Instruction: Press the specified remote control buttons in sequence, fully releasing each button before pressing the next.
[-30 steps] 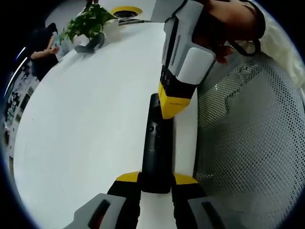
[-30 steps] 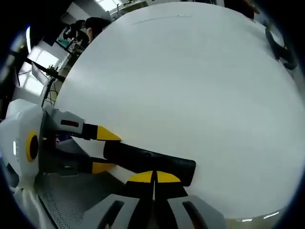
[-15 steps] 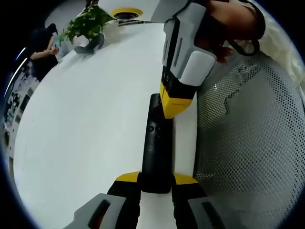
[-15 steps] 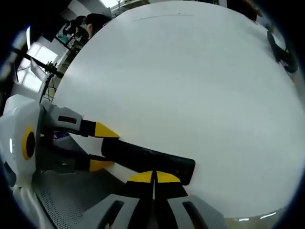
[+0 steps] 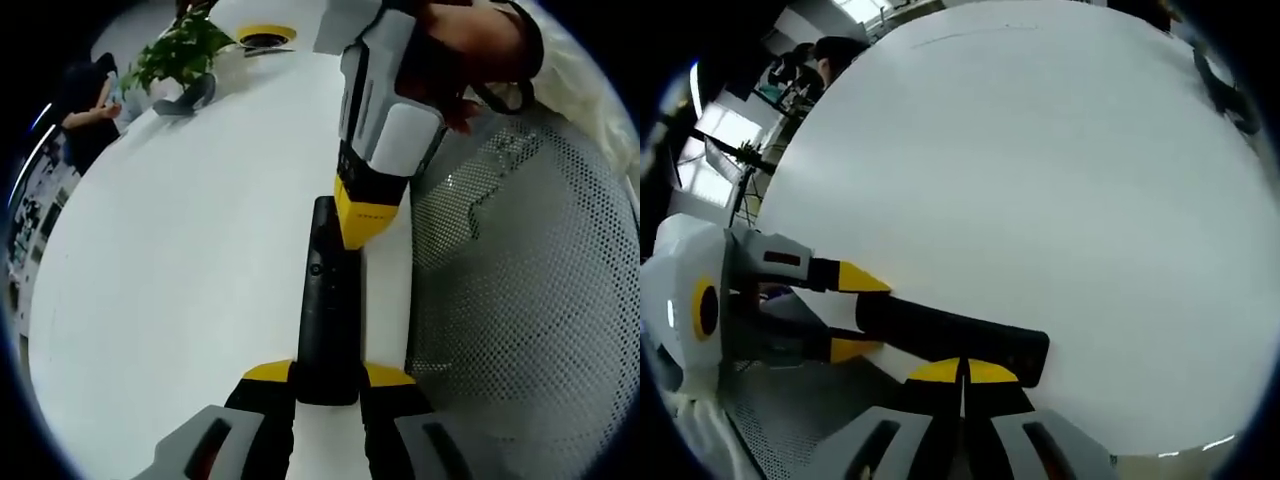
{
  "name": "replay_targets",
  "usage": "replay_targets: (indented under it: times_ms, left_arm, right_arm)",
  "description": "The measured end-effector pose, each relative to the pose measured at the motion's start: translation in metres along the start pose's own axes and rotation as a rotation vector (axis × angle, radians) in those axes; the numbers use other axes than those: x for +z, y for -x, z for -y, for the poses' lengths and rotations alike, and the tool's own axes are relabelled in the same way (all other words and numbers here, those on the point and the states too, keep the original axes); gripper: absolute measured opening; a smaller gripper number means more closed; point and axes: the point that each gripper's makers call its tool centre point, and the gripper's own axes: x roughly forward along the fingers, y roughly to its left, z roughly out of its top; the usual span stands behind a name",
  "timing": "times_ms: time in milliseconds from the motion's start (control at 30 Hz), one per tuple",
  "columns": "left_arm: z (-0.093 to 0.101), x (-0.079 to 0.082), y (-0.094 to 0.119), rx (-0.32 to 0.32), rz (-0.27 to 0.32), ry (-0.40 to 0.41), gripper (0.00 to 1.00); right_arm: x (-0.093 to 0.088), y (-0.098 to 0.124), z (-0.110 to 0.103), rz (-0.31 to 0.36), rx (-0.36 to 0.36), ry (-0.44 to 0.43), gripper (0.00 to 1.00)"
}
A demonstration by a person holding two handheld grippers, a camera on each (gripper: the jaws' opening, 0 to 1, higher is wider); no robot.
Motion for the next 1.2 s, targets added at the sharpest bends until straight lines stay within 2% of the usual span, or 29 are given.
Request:
replay_targets:
  times_ms: [133,300,467,600,1200]
  left_arm:
    - [0.000,0.000,0.000,-0.001,0.000,0.000,0.24]
    - [0.000,0.000,0.000,-0.003,0.001,-0.002,0.24]
    - [0.000,0.000,0.000,-0.004,0.003,-0.003,0.24]
    - [0.000,0.000,0.000,-0.004,-0.001,-0.007,0.24]
    - [0.000,0.000,0.000,-0.006,0.004,-0.005,0.24]
  right_arm:
    - [-0.001,0.000,-0.003,0.014,-0.012,0.017,0.00]
    - [0.000,0.003,0.000,0.048,0.015,-0.056,0.00]
    - [-0.002,0.005,0.005,0.047,-0.013,-0.065,0.00]
    - [0.006,0.009,0.004,0.073,-0.003,-0.071,0.00]
    - [0.008,0.001,0.000,0.023,-0.040,0.008,0.00]
